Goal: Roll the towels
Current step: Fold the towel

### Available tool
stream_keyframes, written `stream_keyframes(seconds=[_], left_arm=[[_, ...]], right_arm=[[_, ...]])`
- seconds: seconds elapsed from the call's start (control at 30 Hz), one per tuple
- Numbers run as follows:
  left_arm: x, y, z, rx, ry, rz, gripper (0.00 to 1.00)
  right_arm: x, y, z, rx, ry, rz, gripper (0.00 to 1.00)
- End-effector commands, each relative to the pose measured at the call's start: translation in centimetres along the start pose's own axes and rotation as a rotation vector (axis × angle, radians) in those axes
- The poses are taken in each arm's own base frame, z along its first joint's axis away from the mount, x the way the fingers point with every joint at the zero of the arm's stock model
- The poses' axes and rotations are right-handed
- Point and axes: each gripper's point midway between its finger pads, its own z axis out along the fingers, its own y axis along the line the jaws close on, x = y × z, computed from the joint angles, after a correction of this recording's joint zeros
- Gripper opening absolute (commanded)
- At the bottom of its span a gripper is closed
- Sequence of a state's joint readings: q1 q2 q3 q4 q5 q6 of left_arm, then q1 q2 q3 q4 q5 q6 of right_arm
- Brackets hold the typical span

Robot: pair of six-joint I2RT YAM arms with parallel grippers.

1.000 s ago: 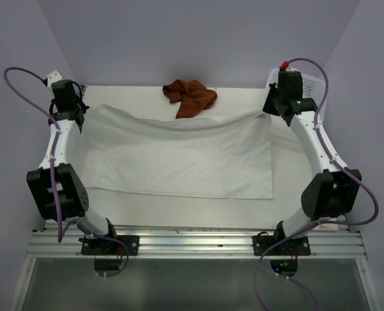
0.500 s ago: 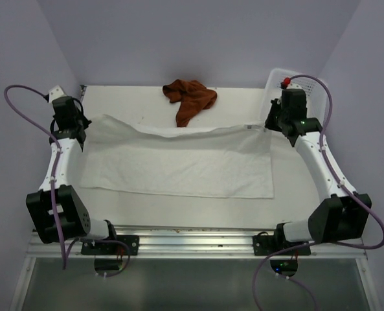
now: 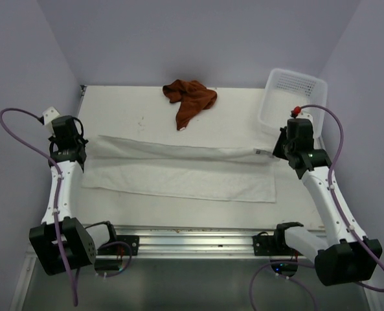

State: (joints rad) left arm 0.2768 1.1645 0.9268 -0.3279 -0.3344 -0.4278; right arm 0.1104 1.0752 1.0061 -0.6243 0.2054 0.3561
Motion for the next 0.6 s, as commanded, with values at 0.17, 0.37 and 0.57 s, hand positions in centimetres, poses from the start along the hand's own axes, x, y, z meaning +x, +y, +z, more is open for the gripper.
stream_keyframes(seconds=[0.17,0.37,0.57], left_arm=[[0.3,2.8,-2.0,-0.067,-0.083,-0.061,0.0],[1.8,3.3,-1.7,-0.078,-0.058,-0.05,0.0],[2.9,3.6,-1.7,-0.079,-0.039,-0.047,0.0]], right_arm=[[2.0,-1.9,-2.2,0.035,-0.016,0.036,0.0],[3.9,-1.8,-2.3,-0.003,0.012,0.033,0.0],[6.3,-2.2,-1.6,-0.008,0.05,0.027,0.0]])
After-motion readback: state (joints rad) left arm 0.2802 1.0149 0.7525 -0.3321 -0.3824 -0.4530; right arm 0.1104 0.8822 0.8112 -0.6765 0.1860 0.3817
